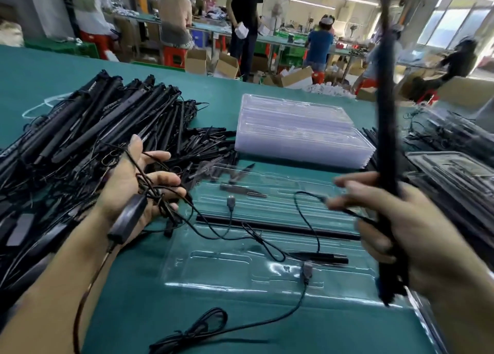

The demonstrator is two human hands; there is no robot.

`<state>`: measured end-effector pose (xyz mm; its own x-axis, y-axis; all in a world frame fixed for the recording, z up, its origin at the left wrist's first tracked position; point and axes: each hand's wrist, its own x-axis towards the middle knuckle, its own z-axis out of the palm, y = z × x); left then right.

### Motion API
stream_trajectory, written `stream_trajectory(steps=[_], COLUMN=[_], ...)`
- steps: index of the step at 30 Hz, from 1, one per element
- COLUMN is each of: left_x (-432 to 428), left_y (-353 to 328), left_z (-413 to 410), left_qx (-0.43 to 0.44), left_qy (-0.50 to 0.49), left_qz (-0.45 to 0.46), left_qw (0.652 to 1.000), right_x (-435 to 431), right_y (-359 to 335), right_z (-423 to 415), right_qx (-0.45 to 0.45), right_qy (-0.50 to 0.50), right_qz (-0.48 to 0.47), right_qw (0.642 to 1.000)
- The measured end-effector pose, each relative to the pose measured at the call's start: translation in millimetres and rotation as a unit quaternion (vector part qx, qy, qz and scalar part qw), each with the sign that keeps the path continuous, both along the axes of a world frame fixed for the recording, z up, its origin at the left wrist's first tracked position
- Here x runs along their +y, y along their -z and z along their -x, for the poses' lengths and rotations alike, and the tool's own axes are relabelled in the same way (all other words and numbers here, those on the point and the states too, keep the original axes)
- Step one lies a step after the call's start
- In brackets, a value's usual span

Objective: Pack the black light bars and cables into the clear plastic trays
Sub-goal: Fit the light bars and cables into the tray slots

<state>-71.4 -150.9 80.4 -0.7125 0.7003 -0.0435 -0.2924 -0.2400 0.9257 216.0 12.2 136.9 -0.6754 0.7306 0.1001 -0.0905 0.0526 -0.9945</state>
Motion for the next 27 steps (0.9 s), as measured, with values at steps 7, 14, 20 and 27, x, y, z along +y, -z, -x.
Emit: stream_trajectory(steps=[7,14,20,27], left_x=[10,17,10,-12], left_y=[3,8,11,5], left_z=[-13,-17,-20,-17], left_qx=[-0.009,0.023,0.068,0.048], left_qy=[0.023,0.026,0.02,0.146], left_qz=[-0.006,0.012,-0.036,-0.053], left_qw=[1.0,0.999,0.997,0.987], right_x=[-68,-70,-54,-50], right_y=[26,38,22,22], right_z=[110,133,129,133], right_qx=[-0.059,-0.095,-0.044,-0.052], right_qy=[-0.136,-0.188,-0.139,-0.055], right_qz=[-0.078,-0.088,-0.001,-0.026], right_qw=[0.986,0.974,0.989,0.997])
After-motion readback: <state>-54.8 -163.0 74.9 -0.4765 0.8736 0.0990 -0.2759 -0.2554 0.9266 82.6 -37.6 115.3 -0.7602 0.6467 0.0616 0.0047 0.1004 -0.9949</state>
